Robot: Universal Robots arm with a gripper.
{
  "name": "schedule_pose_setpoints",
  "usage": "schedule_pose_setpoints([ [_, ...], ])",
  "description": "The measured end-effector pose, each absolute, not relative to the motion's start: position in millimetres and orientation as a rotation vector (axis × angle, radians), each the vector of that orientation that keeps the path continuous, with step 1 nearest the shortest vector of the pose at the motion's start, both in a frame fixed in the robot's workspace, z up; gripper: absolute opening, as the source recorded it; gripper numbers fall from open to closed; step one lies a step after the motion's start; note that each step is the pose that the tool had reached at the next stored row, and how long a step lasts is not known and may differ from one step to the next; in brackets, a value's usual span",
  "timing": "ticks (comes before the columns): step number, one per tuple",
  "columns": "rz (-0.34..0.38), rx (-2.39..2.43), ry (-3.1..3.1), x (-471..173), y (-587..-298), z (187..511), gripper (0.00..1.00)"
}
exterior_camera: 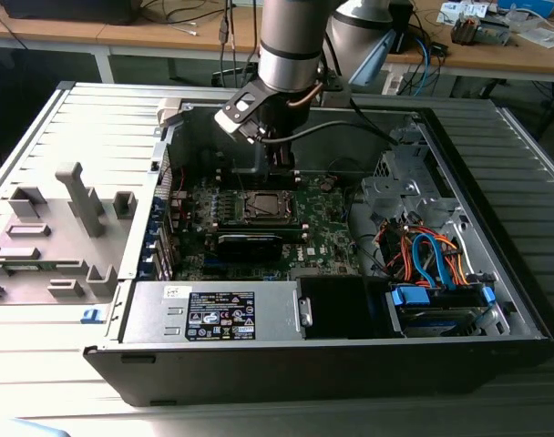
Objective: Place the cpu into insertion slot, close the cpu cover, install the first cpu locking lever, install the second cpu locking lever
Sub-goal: 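Install the first cpu locking lever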
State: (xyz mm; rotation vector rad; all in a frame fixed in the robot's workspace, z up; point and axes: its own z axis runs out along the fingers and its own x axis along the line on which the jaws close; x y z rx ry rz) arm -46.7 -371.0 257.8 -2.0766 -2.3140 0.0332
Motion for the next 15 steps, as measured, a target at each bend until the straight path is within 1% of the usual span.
schedule_pose_setpoints([
  [15, 0.041, -1.854, -2.501, -46.7, -371.0, 257.8, 0.11],
])
